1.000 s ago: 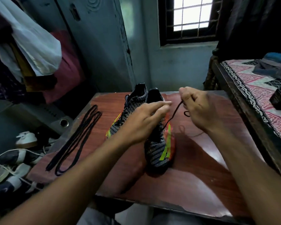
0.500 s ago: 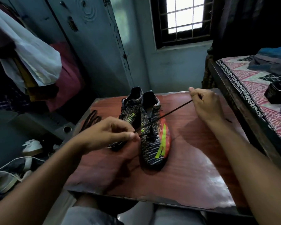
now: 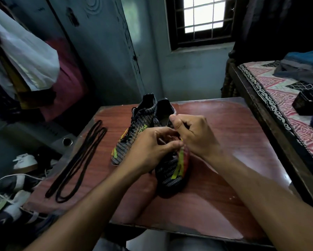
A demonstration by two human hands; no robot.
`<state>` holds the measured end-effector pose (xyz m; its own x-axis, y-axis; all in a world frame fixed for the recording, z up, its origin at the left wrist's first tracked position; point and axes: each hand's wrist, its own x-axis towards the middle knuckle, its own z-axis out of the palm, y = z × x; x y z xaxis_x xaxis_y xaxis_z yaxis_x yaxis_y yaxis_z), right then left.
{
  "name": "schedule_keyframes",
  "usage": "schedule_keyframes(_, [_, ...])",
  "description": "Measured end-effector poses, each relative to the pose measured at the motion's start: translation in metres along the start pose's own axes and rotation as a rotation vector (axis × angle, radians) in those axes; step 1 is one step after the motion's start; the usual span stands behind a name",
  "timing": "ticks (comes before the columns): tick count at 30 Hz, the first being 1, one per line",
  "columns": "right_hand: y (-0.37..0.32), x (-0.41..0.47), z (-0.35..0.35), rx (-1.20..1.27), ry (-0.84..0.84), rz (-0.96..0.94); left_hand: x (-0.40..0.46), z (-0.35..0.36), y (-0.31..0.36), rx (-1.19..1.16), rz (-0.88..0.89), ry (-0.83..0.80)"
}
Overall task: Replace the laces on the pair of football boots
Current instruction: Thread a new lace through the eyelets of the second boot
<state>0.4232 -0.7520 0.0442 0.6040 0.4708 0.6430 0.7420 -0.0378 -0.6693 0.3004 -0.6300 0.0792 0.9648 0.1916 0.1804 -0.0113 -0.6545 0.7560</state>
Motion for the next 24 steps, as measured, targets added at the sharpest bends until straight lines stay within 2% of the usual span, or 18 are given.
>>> schedule_keyframes(3, [-0.001, -0.001, 0.002, 0.0, -0.036, -0.031, -0.004, -0.001, -0.001, -0.047, 0.034, -0.021])
schedule_keyframes(8, [0.019, 0.006, -0.015, -0.073, -0.001, 0.053, -0.017, -0.031, -0.01, -0.023, 0.056, 0.147])
schedule_keyframes(16, [0.017, 0.004, -0.011, -0.074, -0.047, 0.04, -0.06, -0.089, -0.037, -0.078, -0.009, -0.089])
schedule_keyframes(19, [0.007, -0.001, 0.0, -0.059, -0.082, 0.026, -0.053, -0.075, -0.029, 0.078, 0.047, 0.002])
schedule_keyframes(22, [-0.001, -0.006, 0.012, -0.025, -0.119, -0.025, -0.033, -0.042, -0.014, 0.035, 0.037, 0.026])
schedule_keyframes(24, [0.0, -0.007, 0.013, 0.008, -0.126, 0.006, -0.019, -0.021, -0.009, 0.005, 0.009, 0.045])
